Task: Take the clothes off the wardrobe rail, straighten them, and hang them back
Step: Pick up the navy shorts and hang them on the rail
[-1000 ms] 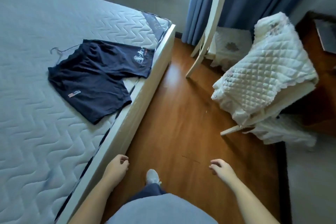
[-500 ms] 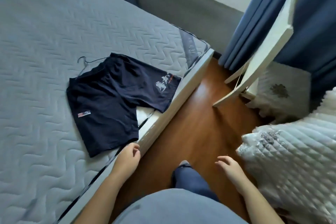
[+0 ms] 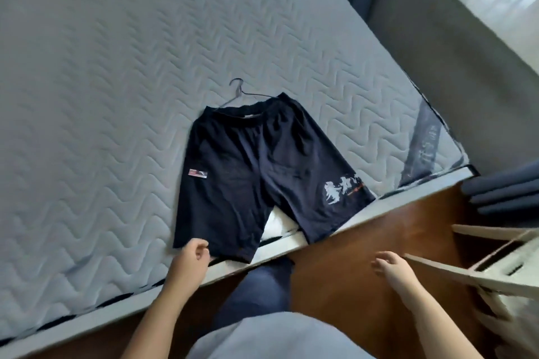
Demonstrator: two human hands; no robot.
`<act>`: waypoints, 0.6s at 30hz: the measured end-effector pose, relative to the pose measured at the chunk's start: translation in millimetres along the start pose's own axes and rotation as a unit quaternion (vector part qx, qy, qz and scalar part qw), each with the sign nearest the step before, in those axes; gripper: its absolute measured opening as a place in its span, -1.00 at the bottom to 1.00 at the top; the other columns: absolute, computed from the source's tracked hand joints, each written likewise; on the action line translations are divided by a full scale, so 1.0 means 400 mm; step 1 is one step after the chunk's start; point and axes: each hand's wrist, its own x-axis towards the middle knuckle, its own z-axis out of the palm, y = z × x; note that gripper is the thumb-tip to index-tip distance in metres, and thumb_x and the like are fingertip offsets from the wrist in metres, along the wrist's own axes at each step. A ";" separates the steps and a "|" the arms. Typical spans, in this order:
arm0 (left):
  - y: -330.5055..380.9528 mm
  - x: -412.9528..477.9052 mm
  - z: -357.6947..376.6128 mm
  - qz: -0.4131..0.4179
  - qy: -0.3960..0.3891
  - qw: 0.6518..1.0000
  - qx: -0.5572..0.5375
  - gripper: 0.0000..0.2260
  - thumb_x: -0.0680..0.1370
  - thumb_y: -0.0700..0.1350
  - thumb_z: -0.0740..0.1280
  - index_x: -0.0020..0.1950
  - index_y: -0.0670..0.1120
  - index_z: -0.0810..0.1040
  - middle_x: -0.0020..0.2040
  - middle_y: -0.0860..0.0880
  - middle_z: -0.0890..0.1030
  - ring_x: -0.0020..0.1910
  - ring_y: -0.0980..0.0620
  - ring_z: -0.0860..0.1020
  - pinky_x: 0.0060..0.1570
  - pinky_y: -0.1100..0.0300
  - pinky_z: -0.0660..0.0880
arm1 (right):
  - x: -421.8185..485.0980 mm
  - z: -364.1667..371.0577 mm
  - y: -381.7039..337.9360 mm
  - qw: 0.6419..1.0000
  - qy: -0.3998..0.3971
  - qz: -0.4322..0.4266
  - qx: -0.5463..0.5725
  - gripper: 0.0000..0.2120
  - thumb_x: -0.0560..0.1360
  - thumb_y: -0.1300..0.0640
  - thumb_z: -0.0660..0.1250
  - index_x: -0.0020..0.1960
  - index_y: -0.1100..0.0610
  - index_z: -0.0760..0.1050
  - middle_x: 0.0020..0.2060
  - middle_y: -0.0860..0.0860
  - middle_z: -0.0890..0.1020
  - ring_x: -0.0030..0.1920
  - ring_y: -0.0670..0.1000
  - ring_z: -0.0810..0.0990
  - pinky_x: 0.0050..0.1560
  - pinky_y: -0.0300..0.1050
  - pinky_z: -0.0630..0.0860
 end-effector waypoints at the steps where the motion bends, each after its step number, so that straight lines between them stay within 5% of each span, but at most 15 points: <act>1: 0.022 0.035 -0.006 -0.004 0.000 1.000 -0.011 -0.81 0.56 -0.19 0.20 0.14 -0.15 0.49 0.10 -0.15 0.57 0.01 -0.05 0.50 0.02 0.16 0.38 | 0.019 0.011 -0.056 1.000 -0.006 -0.007 -0.017 -0.79 0.51 0.33 0.20 0.12 0.33 0.48 -0.18 0.19 0.60 -0.13 0.22 0.57 0.06 0.15 0.48; 4: 0.094 0.136 -0.022 -0.007 0.005 1.000 -0.027 -0.80 0.56 -0.19 0.20 0.14 -0.14 0.50 0.08 -0.12 0.57 0.00 -0.03 0.50 -0.02 0.20 0.36 | 0.066 0.058 -0.216 0.995 -0.047 -0.046 -0.074 -0.78 0.51 0.29 0.23 0.13 0.28 0.49 -0.08 0.19 0.60 -0.04 0.25 0.59 0.08 0.12 0.48; 8: 0.153 0.282 -0.036 -0.007 0.016 0.999 -0.030 -0.80 0.55 -0.20 0.18 0.13 -0.15 0.50 0.10 -0.13 0.57 0.01 -0.05 0.52 -0.02 0.20 0.38 | 0.142 0.118 -0.413 0.970 -0.096 -0.107 -0.198 -0.77 0.51 0.20 0.20 0.15 0.14 0.47 -0.04 0.03 0.54 0.03 0.09 0.53 -0.05 -0.18 0.36; 12: 0.206 0.409 -0.054 -0.036 0.062 0.995 -0.063 -0.83 0.54 -0.24 0.20 0.08 -0.18 0.52 0.07 -0.17 0.59 0.02 -0.10 0.53 -0.03 0.18 0.38 | 0.238 0.132 -0.583 0.955 -0.113 -0.134 -0.239 -0.76 0.50 0.17 0.20 0.15 0.06 0.47 0.12 0.05 0.59 0.08 0.10 0.58 0.02 -0.12 0.47; 18: 0.253 0.643 -0.067 -0.107 0.065 0.988 -0.087 -0.78 0.55 -0.22 0.15 0.16 -0.14 0.47 0.16 -0.12 0.55 0.12 -0.08 0.50 0.00 0.20 0.35 | 0.457 0.156 -0.798 0.953 -0.094 -0.142 -0.252 -0.71 0.51 0.20 0.19 0.22 0.16 0.45 0.17 0.10 0.57 0.16 0.08 0.52 0.13 -0.15 0.37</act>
